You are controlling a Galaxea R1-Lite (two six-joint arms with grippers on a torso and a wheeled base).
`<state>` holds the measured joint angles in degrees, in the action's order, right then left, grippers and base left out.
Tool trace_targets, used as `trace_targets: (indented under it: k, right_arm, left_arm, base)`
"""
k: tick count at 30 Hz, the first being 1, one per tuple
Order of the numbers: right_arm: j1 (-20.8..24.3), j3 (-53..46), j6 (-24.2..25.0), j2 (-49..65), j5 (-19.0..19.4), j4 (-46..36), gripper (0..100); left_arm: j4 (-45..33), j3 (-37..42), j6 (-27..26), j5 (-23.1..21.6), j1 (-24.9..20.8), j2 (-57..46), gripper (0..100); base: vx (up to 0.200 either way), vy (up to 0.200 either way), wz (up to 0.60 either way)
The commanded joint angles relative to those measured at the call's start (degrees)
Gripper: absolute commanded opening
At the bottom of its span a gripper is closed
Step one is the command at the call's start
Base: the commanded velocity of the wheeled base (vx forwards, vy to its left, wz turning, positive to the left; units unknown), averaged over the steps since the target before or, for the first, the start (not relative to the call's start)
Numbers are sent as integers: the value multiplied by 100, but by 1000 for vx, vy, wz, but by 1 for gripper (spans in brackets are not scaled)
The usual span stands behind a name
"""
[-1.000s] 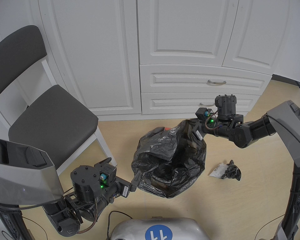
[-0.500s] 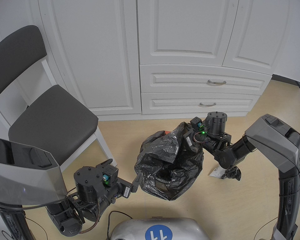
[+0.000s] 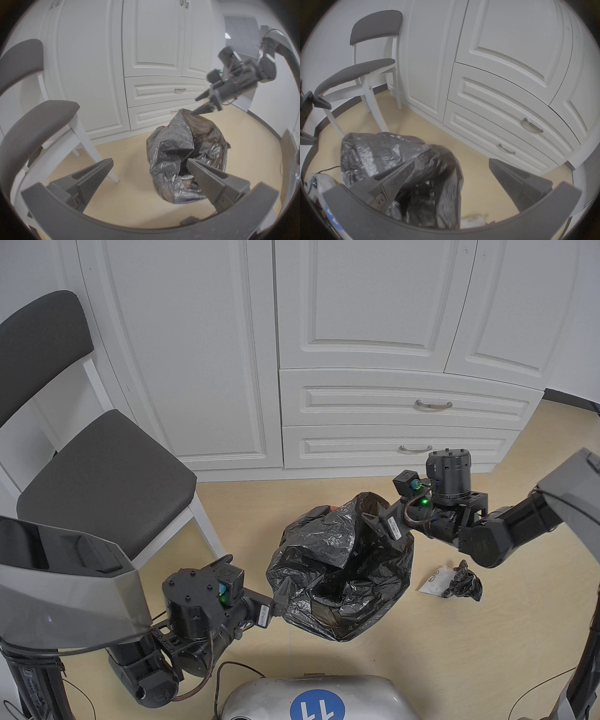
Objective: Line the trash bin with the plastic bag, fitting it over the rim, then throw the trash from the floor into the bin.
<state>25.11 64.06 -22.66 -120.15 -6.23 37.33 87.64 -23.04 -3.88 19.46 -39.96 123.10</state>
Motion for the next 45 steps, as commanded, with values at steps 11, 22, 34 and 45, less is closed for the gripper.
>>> trace_targets:
  k: [11, 22, 34, 45]
  right_arm:
    - [-182, -2117, 1765, 255, -247, -252, 100]
    - [-604, -1845, 1449, -764, -309, 635, 100]
    - [-745, -2267, 983, -413, -256, 556, 100]
    - [-657, -2346, 816, -1177, -309, 671, 100]
  left_arm:
    - [-309, -1379, 291, 454, 630, 1717, 100]
    - [-862, -1774, -43, 1078, 1245, 1752, 100]
    - [-704, -1176, -8, 1069, 603, 1375, 100]
    - [-731, -1036, -69, 1016, 437, 1875, 100]
  base:
    - [0, 0, 0]
    - [0, 0, 0]
    - [0, 0, 0]
    - [0, 0, 0]
